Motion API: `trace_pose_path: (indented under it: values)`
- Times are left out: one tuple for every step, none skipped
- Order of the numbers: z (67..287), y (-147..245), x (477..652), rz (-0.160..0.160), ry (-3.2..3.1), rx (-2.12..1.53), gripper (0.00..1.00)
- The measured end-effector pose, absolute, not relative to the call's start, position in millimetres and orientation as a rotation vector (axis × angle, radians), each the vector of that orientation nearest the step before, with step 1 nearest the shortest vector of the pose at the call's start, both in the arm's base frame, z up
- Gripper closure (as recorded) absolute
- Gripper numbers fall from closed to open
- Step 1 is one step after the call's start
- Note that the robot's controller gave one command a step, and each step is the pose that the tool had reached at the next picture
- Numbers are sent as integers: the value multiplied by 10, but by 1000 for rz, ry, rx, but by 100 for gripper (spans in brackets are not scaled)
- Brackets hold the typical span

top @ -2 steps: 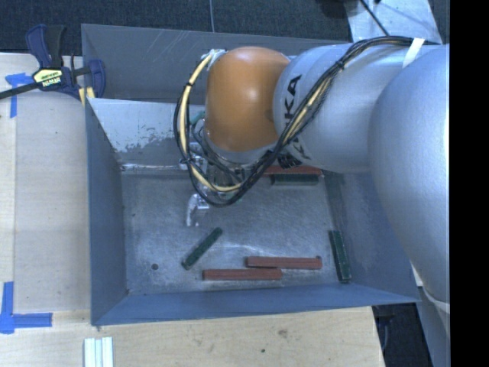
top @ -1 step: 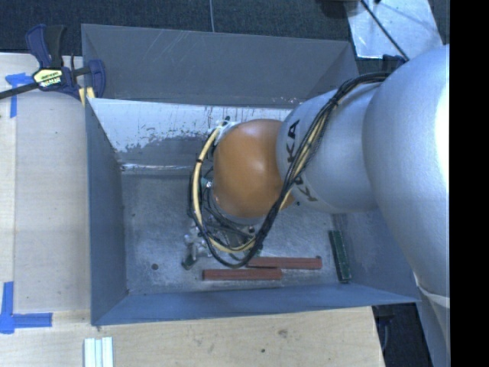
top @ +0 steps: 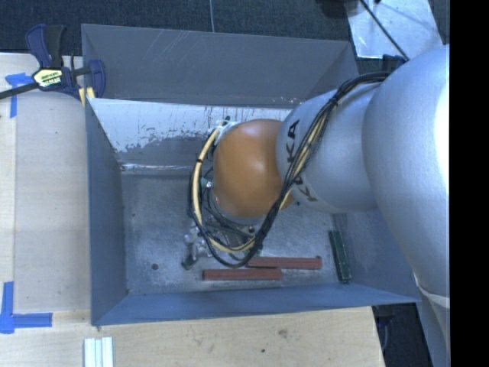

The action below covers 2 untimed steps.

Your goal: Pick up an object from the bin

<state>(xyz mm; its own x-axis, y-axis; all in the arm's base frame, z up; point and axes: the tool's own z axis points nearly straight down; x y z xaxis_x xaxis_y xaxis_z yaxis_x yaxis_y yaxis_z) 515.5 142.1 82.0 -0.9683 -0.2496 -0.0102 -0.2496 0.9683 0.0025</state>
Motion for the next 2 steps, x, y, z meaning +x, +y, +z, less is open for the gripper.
trace_pose_path:
  values:
    - [1160, 1389, 5034, 1, 3110, -436, 100]
    - [1747, 1302, 5115, 0, 3110, -449, 100]
